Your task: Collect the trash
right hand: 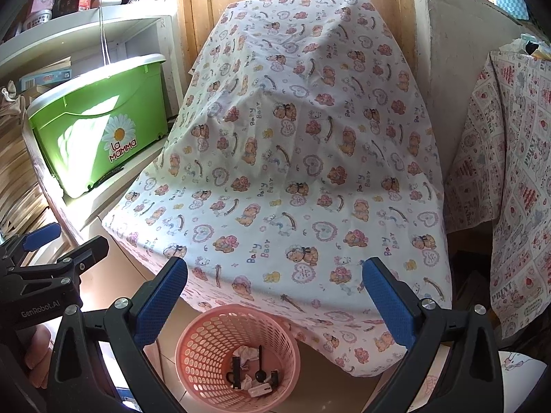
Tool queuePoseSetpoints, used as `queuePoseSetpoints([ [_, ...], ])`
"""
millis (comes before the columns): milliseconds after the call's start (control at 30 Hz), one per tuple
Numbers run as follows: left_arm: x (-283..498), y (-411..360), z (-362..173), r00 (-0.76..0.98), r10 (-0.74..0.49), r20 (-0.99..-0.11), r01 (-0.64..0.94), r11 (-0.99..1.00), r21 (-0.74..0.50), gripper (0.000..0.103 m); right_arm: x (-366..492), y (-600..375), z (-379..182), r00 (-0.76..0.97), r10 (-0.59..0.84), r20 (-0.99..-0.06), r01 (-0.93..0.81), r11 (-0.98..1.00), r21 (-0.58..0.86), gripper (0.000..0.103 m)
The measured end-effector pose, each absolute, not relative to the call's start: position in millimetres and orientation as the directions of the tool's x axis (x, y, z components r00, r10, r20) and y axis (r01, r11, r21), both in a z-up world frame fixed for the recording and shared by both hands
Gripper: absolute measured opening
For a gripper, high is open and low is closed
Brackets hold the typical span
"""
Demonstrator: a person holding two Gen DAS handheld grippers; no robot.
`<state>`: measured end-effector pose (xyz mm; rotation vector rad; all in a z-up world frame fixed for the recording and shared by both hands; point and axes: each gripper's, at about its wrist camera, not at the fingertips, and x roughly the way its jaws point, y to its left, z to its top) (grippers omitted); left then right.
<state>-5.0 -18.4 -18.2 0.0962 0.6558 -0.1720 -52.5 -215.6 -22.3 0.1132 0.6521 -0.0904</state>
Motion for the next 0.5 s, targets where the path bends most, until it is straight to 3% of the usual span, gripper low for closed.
queuePoseSetpoints([
  [500, 0.5, -15.4, -21.6, 0.775, -0.108, -0.623, 0.170, 0.985, 0.040, 0.101, -51.6, -212.4, -22.8, 0.791, -0.053, -0.609, 0.120, 0.990, 0.069, 0.103],
])
